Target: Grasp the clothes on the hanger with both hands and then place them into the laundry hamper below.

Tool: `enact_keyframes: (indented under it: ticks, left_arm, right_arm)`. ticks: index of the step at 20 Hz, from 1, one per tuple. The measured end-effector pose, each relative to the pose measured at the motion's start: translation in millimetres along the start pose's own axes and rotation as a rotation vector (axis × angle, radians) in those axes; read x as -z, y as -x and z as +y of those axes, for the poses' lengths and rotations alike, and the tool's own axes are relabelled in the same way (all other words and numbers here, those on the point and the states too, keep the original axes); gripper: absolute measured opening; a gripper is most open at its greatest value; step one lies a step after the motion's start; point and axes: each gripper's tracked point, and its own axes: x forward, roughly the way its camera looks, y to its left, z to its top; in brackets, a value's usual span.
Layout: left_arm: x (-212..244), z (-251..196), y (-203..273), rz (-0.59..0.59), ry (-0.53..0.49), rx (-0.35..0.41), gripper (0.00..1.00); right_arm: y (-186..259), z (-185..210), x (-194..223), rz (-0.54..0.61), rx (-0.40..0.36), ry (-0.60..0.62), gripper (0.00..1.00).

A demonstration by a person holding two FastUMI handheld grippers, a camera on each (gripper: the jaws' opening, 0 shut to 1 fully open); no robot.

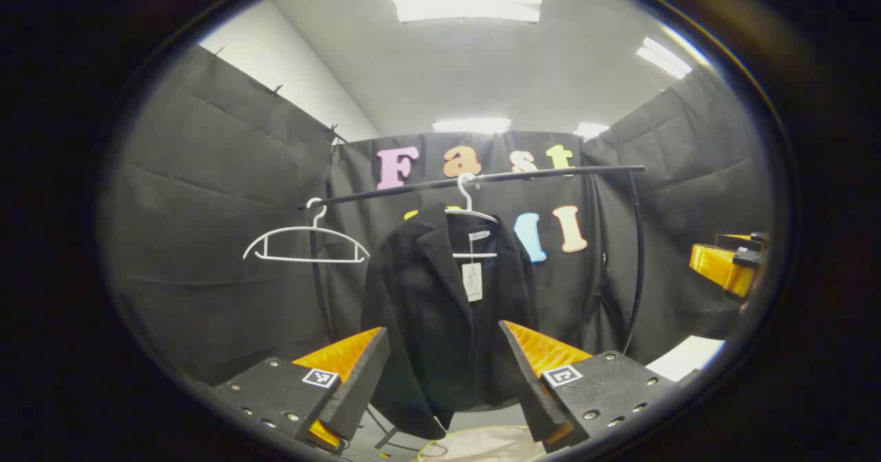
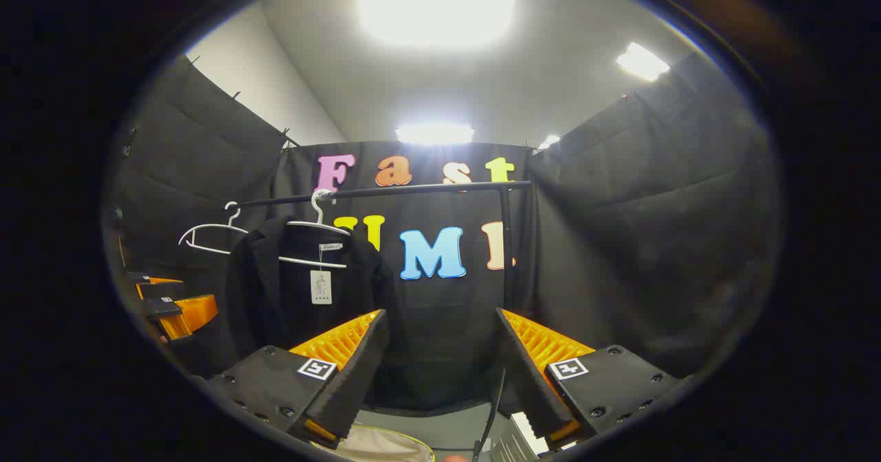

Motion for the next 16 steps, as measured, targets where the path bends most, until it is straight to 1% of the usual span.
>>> enact_keyframes:
  ticks: [10, 11, 12, 16]
  left_arm:
    - [-1.7, 4.2, 0.7, -0.005, 0.001, 0.006, 0.92]
    - [-2.0, 4.6, 0.7, -0.005, 0.001, 0.005, 0.92]
    - [-1.8, 4.5, 1.1, -0.006, 0.002, 0.005, 0.92]
    - [-2.6, 6.4, 1.7, -0.007, 0.004, 0.003, 0.92]
  right_arm:
    - [0.8, 2.9, 1.9, -0.001, 0.013, -0.001, 0.96]
    - [1.3, 3.0, 2.4, 0.000, 0.014, -0.001, 0.94]
    - [1.6, 3.0, 2.0, 0.000, 0.015, -0.001, 0.96]
    - [1.5, 4.4, 2.5, -0.001, 0.012, 0.003, 0.96]
